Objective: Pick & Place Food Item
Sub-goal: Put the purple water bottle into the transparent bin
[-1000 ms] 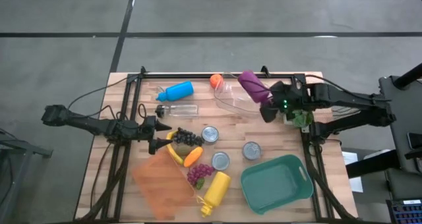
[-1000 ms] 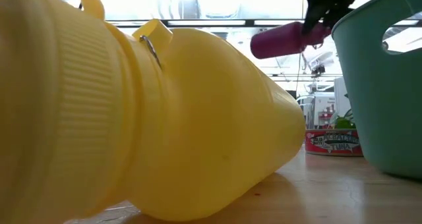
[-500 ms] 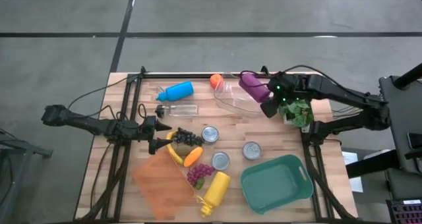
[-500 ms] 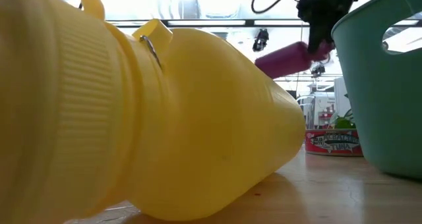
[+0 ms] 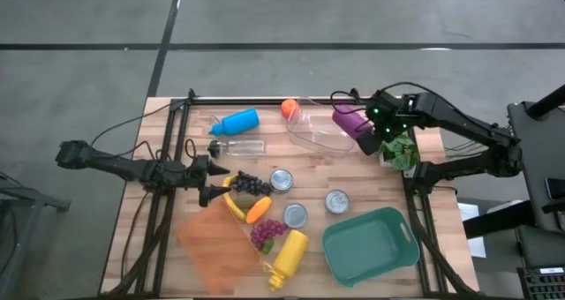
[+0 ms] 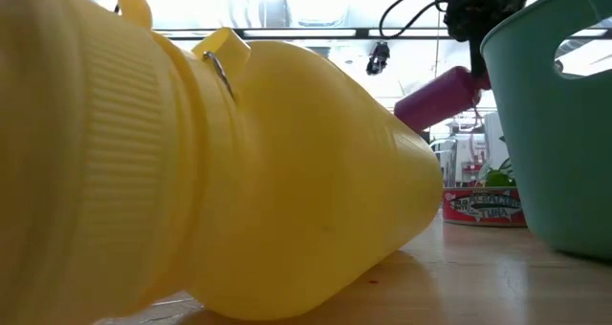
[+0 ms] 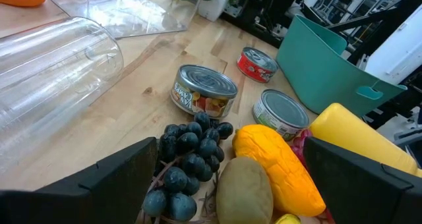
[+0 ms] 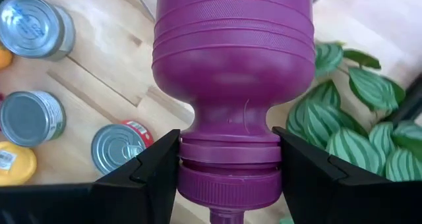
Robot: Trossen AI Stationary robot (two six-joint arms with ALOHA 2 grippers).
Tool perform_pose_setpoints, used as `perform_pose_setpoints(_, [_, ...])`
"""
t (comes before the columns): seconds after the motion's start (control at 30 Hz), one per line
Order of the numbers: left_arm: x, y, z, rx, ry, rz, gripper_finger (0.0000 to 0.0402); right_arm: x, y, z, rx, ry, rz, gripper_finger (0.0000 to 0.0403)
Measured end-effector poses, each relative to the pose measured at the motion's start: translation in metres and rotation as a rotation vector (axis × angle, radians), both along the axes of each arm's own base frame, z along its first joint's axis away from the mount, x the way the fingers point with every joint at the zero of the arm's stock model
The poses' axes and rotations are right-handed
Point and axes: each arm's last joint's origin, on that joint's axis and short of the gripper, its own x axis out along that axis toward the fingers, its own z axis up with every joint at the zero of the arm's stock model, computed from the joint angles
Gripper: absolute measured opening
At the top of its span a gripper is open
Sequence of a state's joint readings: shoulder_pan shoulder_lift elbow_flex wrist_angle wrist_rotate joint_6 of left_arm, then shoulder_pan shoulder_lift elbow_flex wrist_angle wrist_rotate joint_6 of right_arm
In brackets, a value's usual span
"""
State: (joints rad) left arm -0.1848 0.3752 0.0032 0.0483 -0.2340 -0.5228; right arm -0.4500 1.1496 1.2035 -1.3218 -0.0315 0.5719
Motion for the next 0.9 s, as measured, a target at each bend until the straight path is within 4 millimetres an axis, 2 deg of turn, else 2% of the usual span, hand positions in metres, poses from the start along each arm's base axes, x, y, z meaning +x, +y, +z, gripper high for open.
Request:
perform_pose_setpoints(0.2, [0.0,0.0,0.0,0.0,0.0,0.0,0.0384,0.001,0.0,-0.006,0.018,0.027,-0.002,0.0203])
perform_pose_setpoints(0.63, [0.0,0.0,0.0,0.0,0.0,0.0,0.0384,0.016,-0.009,-0.029,0.111,0.15,0.089,0.0203])
perform_pose_setpoints(0.9, [0.0,0.0,0.0,0.0,0.0,0.0,0.0384,0.018,-0.015,-0.023,0.092,0.194,0.121,0.0203])
